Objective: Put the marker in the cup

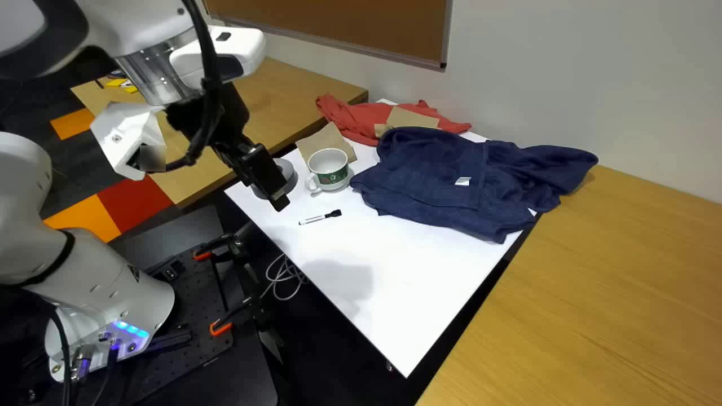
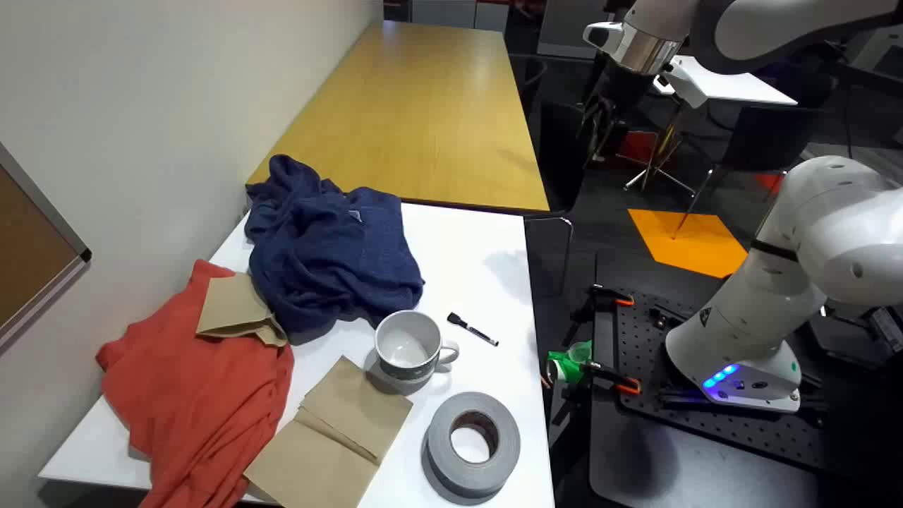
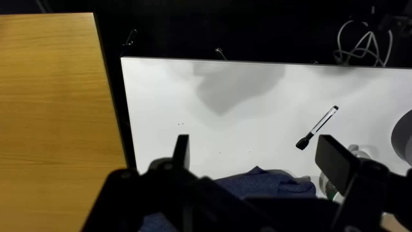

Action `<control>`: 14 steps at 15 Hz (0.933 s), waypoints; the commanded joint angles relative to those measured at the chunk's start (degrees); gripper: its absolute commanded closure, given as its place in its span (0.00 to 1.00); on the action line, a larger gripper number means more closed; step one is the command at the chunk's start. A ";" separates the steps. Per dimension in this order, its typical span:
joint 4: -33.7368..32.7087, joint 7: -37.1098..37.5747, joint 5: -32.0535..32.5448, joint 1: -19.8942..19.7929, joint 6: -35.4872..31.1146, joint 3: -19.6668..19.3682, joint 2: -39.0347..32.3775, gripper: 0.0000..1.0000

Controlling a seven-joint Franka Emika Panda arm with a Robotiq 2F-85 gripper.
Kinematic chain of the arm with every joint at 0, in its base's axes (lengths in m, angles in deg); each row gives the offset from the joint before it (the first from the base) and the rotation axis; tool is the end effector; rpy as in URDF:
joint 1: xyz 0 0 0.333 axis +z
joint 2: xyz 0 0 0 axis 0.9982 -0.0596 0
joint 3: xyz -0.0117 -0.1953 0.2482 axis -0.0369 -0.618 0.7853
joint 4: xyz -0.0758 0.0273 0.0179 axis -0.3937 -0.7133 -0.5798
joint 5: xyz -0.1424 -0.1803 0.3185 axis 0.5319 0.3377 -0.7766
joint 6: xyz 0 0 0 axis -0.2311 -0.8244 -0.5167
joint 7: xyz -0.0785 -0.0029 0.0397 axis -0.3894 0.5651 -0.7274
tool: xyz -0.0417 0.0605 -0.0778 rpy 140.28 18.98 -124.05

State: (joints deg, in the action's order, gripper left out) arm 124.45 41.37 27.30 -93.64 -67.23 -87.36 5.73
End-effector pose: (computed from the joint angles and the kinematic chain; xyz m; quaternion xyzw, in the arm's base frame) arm 0.3022 -0.1469 0.4390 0.9884 0.1261 0.0730 0.0440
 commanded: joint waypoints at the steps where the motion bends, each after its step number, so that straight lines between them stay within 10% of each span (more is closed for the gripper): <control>1: -0.10 -0.21 -0.33 -0.31 0.12 0.35 -0.05 0.00; 14: 1.02 4.41 -6.15 5.85 -3.07 5.32 -4.66 0.00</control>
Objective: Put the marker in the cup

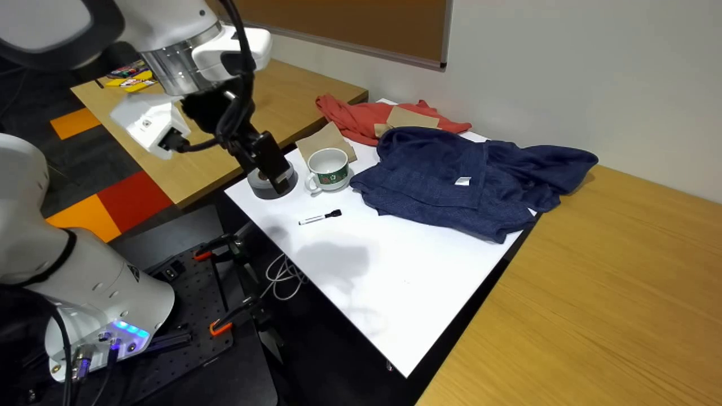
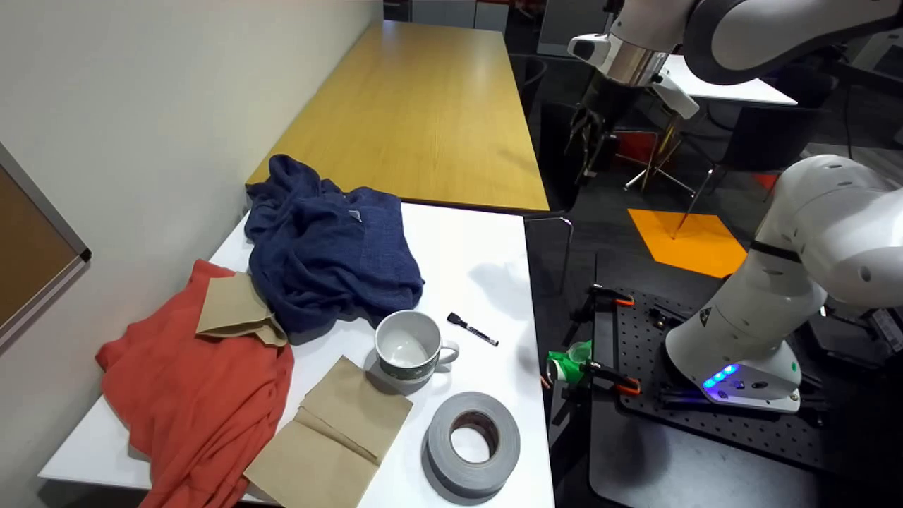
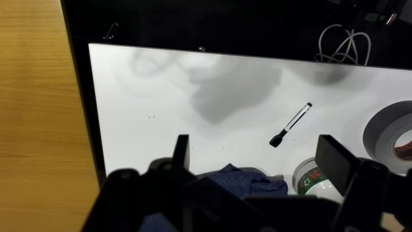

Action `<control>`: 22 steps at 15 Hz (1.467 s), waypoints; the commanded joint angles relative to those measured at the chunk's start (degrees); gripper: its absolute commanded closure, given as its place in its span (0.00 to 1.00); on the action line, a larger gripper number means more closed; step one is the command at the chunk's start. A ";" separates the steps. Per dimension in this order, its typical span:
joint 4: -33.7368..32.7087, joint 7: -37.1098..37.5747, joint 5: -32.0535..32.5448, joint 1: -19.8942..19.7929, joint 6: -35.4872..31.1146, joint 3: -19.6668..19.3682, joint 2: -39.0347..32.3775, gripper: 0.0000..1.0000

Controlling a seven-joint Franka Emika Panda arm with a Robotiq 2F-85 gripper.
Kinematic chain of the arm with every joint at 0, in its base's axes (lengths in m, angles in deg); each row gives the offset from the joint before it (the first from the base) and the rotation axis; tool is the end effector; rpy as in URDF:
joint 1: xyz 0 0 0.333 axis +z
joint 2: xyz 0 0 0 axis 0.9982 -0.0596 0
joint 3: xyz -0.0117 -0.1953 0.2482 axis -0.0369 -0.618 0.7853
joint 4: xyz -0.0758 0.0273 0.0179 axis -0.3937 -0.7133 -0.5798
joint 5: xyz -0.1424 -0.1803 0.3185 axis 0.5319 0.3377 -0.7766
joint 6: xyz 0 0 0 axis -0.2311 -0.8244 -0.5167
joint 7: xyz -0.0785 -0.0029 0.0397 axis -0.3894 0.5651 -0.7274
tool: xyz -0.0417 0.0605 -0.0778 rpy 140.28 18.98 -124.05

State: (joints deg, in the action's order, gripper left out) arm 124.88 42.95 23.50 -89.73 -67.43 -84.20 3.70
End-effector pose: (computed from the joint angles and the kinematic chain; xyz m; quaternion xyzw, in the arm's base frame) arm 0.3195 -0.1060 0.4281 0.9860 0.1524 0.0619 0.0255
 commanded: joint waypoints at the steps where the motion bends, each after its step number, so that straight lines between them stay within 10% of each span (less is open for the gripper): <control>1: 0.69 3.41 -3.34 2.78 -3.50 2.88 -3.58 0.00; 11: -0.29 21.60 -7.07 5.60 -21.78 14.29 -23.02 0.00; 22: -1.14 23.74 -10.36 6.48 -28.64 16.01 -31.74 0.00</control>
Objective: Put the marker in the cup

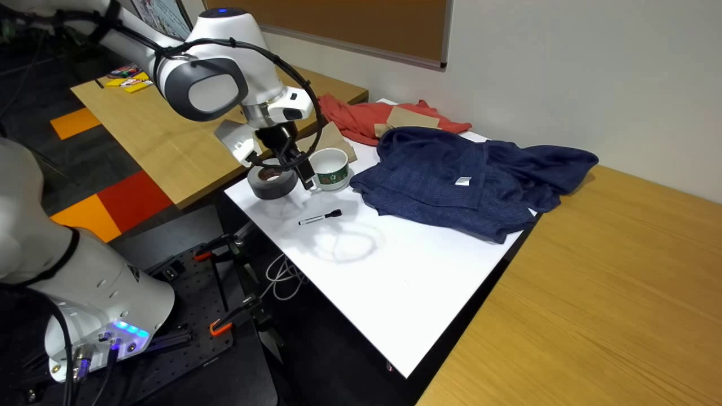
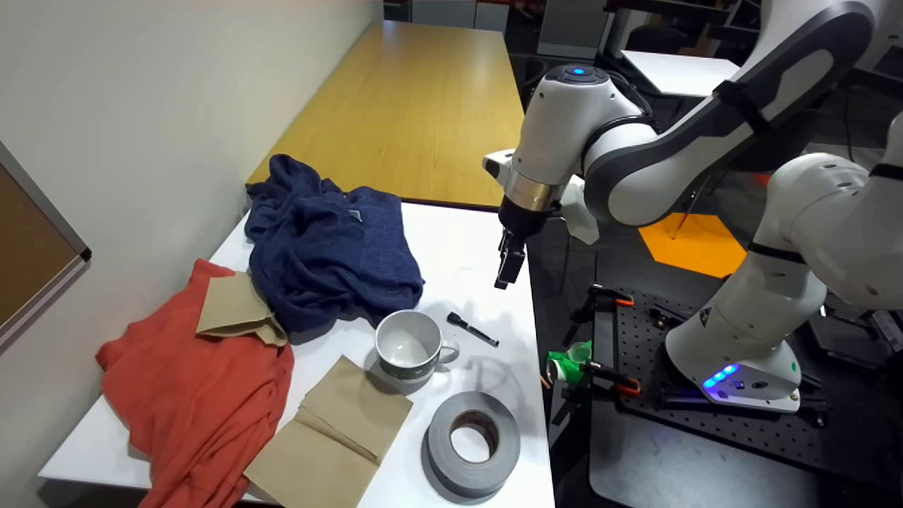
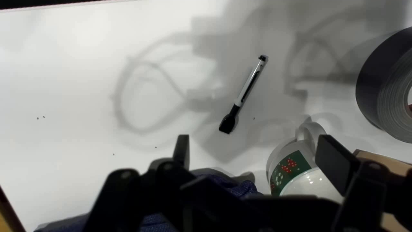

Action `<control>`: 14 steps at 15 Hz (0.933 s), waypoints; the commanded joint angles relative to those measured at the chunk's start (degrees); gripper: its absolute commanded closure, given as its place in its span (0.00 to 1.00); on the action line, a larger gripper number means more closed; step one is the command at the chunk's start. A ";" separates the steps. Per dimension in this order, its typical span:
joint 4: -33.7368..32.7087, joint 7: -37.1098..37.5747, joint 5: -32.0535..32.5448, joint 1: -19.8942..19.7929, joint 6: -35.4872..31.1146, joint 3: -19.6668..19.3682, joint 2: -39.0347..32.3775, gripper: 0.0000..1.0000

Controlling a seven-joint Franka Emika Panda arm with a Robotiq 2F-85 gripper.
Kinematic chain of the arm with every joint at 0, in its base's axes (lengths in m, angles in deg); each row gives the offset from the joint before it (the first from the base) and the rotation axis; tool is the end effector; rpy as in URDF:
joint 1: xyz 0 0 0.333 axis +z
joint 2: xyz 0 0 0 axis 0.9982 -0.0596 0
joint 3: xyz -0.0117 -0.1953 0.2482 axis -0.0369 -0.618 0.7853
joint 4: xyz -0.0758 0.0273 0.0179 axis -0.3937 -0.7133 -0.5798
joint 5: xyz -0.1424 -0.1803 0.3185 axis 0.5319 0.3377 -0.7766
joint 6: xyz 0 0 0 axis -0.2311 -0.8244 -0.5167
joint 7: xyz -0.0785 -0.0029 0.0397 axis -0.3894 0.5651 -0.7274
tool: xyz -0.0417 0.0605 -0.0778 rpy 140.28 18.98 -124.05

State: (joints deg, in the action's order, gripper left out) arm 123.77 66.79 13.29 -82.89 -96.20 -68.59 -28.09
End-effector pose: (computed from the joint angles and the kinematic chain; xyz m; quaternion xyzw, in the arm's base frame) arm 0.4032 0.0329 0.2863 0.9958 0.0737 0.0548 0.0067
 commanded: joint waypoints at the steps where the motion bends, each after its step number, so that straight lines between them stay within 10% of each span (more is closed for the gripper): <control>1: -0.10 -0.10 -0.16 -0.36 0.13 0.39 0.05 0.00; 14: -5.47 20.54 9.81 0.06 -9.82 2.40 -15.97 0.00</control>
